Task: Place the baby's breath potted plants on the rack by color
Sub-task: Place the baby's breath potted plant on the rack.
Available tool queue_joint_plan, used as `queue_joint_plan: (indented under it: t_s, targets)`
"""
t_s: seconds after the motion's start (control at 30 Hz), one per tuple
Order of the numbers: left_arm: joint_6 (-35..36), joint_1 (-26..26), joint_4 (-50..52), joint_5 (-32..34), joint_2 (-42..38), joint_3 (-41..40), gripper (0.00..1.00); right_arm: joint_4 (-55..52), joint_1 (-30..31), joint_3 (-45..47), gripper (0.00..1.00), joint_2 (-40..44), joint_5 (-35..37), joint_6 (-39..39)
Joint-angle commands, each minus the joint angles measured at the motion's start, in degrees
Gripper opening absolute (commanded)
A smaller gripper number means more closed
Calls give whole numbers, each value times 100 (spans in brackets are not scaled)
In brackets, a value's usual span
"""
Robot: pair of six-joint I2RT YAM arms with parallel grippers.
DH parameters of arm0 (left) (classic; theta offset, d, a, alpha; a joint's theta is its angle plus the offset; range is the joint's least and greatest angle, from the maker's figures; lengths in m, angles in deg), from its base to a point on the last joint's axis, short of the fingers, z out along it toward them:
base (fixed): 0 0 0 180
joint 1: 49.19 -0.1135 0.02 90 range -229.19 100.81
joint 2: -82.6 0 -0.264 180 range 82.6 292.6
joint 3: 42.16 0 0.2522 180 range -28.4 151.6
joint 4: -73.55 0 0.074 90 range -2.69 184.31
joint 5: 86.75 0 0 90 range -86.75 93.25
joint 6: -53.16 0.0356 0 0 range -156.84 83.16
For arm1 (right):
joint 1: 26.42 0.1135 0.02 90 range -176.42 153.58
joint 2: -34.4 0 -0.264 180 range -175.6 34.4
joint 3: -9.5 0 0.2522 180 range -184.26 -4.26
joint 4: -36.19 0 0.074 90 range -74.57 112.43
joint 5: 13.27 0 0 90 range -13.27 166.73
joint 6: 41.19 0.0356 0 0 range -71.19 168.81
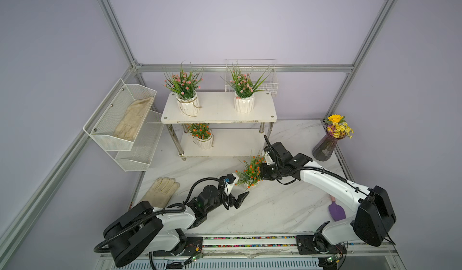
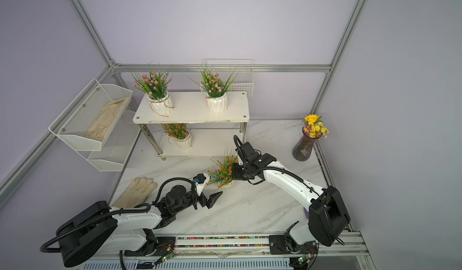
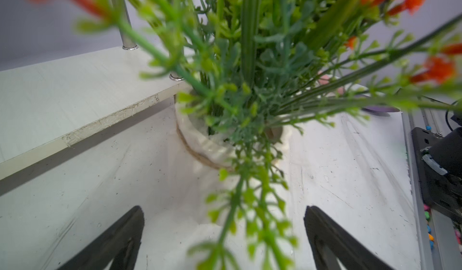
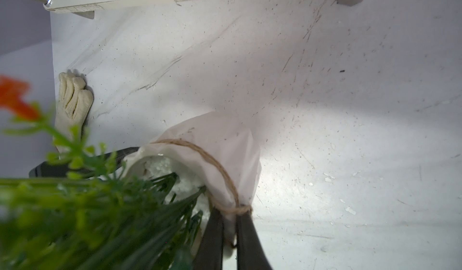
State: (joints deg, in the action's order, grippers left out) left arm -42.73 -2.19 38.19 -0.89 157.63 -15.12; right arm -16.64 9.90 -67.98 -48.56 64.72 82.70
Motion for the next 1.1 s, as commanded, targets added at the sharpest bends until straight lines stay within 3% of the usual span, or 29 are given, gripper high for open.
queue_joint_plan:
  t_s: [0.0,0.2,1.07]
  targets:
    - [319,64,-1159,226,355,281,100,281,7,-152,9,99,-236,-49]
    - [518,70,-1602,29,1029,555,100,277,7,-115,9,147,-293,-49]
    - [404,72,-1408,-551,1646,1169,99,380,51,-80,9,216,-355,-84]
